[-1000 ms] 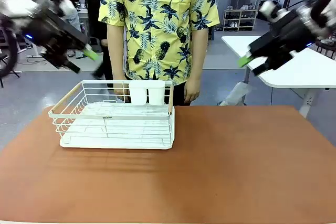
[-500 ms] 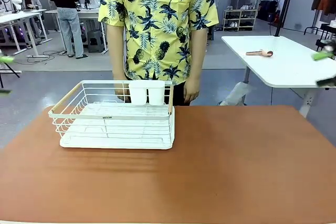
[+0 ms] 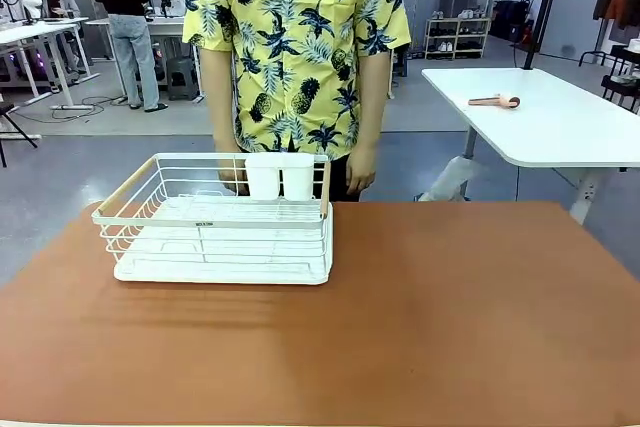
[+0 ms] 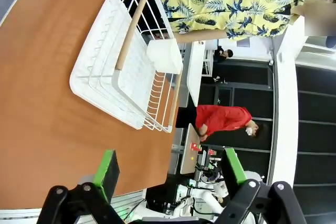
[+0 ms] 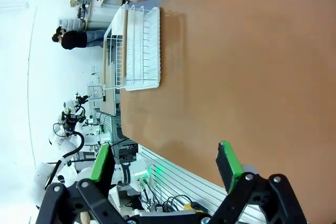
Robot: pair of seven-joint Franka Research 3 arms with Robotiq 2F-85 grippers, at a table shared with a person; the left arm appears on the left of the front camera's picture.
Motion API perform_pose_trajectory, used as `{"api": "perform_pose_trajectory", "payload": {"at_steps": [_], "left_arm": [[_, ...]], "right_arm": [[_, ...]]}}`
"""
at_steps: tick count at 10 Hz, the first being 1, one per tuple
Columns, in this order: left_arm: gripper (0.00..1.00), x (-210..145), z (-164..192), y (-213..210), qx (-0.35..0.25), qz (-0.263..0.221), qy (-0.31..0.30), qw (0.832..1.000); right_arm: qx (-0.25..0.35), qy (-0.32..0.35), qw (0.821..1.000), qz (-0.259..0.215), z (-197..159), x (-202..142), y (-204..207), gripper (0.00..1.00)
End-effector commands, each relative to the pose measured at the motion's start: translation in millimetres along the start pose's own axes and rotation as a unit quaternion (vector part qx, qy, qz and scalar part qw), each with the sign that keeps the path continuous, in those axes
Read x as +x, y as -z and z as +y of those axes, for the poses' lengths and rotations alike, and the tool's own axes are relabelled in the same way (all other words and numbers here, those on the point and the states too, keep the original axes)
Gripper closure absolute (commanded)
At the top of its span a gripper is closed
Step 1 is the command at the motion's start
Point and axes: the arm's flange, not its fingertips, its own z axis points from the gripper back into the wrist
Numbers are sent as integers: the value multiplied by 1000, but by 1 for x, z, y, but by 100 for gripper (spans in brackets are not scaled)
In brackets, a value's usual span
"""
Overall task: Clean the table.
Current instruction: Pick up the Lint Roller when the human hands it over.
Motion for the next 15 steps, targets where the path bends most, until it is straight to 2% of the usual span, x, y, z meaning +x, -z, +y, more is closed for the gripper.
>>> {"api": "perform_pose_trajectory", "payload": {"at_steps": [1, 15], "left_arm": [[0, 0, 2, 0, 0, 1, -2, 1000], [0, 0, 2, 0, 0, 1, -2, 1000]], "right_arm": [[2, -7, 1000, 0, 9, 3, -1, 0], [2, -7, 1000, 0, 9, 3, -1, 0]]}}
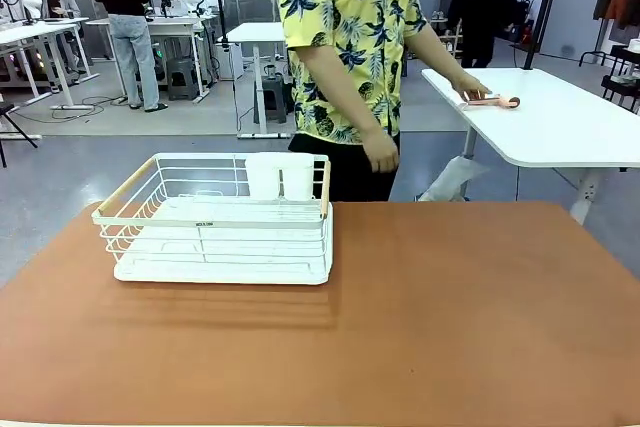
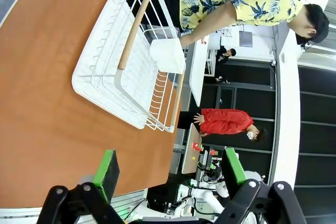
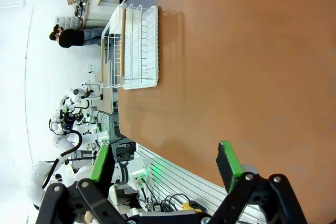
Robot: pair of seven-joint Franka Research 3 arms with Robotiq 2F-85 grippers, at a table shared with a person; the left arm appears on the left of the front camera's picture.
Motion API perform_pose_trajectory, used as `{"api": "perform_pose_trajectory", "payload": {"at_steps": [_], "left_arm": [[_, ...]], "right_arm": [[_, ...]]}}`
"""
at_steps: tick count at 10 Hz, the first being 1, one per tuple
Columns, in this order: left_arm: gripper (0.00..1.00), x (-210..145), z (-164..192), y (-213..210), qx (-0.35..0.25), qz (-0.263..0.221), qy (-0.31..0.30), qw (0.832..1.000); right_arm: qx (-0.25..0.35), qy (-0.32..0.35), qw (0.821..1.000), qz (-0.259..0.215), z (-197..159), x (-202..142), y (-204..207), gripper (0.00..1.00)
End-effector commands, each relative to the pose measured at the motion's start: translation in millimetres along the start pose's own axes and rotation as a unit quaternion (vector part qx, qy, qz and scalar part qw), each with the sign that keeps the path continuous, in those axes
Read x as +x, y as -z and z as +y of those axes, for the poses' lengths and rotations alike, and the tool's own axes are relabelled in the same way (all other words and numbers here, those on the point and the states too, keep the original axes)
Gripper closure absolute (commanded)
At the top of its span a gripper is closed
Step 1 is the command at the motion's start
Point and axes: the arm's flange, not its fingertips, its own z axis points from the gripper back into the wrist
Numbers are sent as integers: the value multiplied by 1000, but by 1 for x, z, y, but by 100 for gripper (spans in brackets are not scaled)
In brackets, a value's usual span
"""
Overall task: Clean the table.
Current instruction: Pick up the Lint Roller when the human hands it over.
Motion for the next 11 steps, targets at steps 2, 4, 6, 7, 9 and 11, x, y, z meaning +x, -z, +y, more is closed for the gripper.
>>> {"api": "perform_pose_trajectory", "payload": {"at_steps": [2, 4, 6, 7, 9, 11], "left_arm": [[0, 0, 0, -2, -7, 0, 1, 1000], [0, 0, 0, -2, -7, 0, 1, 1000], [0, 0, 0, -2, -7, 0, 1, 1000], [0, 0, 0, -2, -7, 0, 1, 1000], [0, 0, 0, -2, -7, 0, 1, 1000], [0, 0, 0, -2, -7, 0, 1, 1000]], "right_arm": [[8, -1, 1000, -5, 3, -1, -1, 0], [8, -1, 1000, -5, 3, -1, -1, 0], [8, -1, 1000, -5, 3, -1, -1, 0], [8, -1, 1000, -5, 3, -1, -1, 0], [8, -1, 1000, -5, 3, -1, -1, 0], [8, -1, 1000, -5, 3, -1, -1, 0]]}}
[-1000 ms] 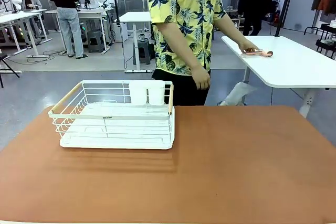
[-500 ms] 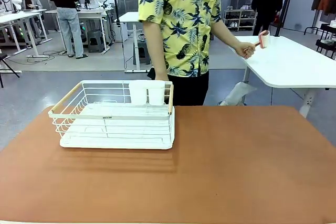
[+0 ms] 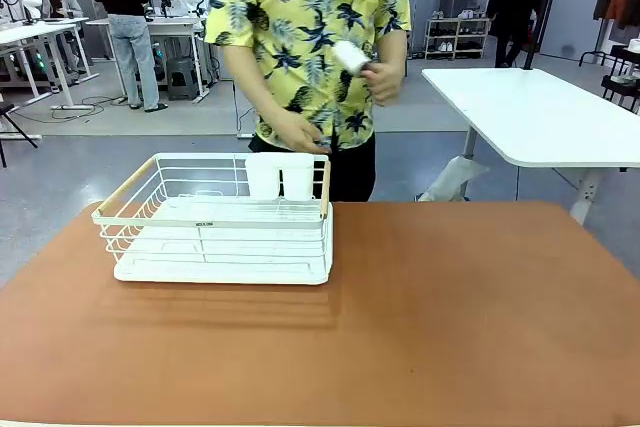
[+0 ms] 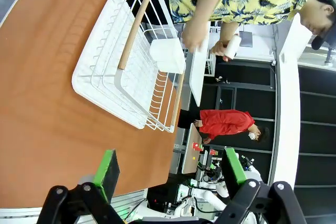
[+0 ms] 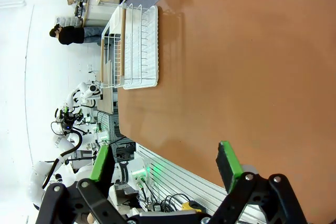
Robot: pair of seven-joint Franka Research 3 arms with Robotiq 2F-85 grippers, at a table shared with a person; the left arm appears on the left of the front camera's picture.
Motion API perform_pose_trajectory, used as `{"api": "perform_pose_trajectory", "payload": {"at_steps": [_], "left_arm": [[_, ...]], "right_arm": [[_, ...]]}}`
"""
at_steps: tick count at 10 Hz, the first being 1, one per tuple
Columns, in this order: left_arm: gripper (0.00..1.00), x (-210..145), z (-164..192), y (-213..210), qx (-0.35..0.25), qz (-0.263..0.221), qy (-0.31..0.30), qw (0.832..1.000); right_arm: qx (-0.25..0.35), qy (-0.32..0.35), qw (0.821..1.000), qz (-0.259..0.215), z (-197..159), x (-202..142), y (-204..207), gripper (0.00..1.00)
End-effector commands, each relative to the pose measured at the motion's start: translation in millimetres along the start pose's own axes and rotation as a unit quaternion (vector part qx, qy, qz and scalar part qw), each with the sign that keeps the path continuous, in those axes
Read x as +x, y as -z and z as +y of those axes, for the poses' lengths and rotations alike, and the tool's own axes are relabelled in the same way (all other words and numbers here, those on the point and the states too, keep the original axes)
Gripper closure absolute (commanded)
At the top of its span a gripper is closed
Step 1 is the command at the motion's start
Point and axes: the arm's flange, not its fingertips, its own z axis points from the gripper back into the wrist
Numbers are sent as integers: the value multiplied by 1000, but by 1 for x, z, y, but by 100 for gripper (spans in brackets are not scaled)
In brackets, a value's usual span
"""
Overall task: Clean the table.
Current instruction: Pick up the Lint Roller when the human hands it over.
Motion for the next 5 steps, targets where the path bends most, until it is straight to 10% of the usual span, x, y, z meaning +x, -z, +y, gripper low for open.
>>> {"api": "perform_pose_trajectory", "payload": {"at_steps": [1, 5], "left_arm": [[0, 0, 0, -2, -7, 1, 1, 1000], [0, 0, 0, -2, -7, 1, 1, 1000]], "right_arm": [[8, -2, 1000, -5, 3, -1, -1, 0], [8, -2, 1000, -5, 3, -1, -1, 0]]}}
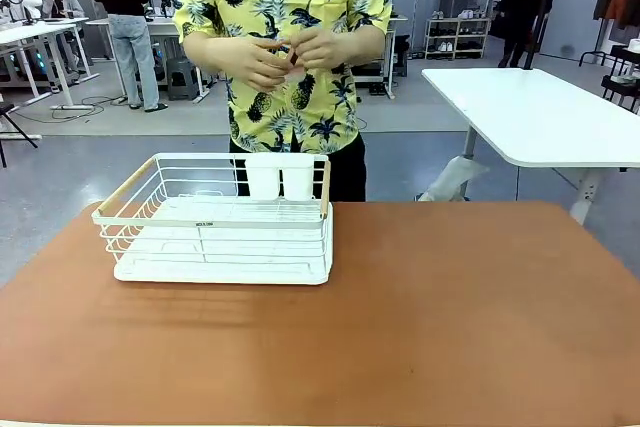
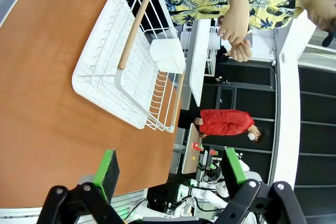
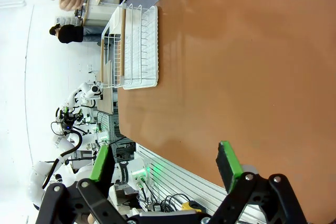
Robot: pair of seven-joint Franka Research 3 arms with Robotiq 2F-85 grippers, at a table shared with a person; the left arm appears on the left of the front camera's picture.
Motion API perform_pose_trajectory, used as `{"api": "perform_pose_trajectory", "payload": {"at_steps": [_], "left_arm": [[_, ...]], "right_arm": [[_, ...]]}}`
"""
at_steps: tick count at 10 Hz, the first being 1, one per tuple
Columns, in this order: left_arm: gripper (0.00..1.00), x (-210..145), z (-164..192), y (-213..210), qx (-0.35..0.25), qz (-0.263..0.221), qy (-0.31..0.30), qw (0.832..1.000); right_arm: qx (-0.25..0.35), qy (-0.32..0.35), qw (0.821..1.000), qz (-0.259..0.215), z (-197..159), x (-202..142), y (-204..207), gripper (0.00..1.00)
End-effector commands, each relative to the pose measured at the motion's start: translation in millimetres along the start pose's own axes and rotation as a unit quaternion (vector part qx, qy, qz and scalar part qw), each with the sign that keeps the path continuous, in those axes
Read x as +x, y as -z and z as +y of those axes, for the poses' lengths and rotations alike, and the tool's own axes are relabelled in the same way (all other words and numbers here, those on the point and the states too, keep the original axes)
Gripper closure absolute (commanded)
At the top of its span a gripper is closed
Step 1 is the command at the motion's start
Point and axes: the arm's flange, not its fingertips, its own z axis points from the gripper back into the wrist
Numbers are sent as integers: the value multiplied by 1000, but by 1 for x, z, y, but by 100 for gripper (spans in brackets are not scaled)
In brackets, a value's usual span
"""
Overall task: Clean the table.
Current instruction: Pick up the Lint Roller when the human hands it over.
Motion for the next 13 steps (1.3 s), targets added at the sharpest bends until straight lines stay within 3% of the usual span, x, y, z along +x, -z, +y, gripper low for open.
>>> {"api": "perform_pose_trajectory", "payload": {"at_steps": [1, 13], "left_arm": [[0, 0, 0, -2, -7, 1, 1, 1000], [0, 0, 0, -2, -7, 1, 1, 1000]], "right_arm": [[8, -2, 1000, -4, 3, -1, 0, 0], [8, -2, 1000, -4, 3, -1, 0, 0]]}}
